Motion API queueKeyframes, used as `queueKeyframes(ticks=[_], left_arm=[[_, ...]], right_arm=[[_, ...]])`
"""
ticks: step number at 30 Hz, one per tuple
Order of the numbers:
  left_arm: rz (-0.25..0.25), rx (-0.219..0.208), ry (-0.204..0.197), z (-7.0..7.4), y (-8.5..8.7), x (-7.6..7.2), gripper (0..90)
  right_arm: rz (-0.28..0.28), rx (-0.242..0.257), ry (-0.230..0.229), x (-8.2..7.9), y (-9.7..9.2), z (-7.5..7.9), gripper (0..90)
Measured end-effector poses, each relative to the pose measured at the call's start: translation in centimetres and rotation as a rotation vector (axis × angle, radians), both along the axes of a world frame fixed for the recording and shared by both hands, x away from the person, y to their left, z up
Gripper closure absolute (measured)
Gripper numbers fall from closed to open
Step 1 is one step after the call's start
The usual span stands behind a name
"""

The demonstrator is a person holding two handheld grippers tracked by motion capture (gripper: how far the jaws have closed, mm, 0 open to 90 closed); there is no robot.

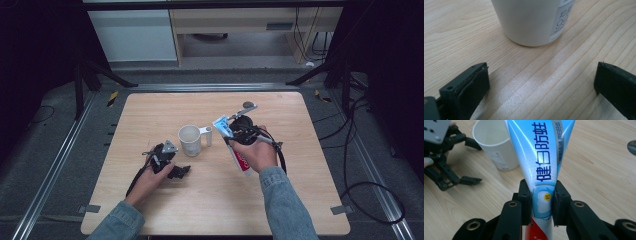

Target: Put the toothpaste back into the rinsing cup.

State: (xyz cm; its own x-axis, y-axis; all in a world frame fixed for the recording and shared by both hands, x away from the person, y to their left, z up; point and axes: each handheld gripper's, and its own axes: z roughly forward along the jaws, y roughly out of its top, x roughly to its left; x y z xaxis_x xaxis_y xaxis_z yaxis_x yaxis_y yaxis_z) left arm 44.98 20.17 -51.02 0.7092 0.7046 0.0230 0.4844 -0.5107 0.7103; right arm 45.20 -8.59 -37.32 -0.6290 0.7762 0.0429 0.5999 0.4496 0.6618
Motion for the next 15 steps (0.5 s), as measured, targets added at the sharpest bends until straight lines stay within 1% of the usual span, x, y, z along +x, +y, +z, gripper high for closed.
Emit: queueKeyframes(ticks=[6,9,15], left_arm=[[0.0,0.0,0.0,0.0,0.0,0.0,0.0],[0.0,0.0,0.0,0.0,0.0,0.0,0.0],[0.0,-0.001,0.0,0.0,0.0,0.0,0.0]], right_arm=[[-0.007,0.04,-0.019,0.1,0.6,0.4,72.9],[-0.007,0.048,-0.032,0.3,1.1,0.6,72.9],[-0.024,0.075,-0.043,0.5,1.6,1.0,72.9]])
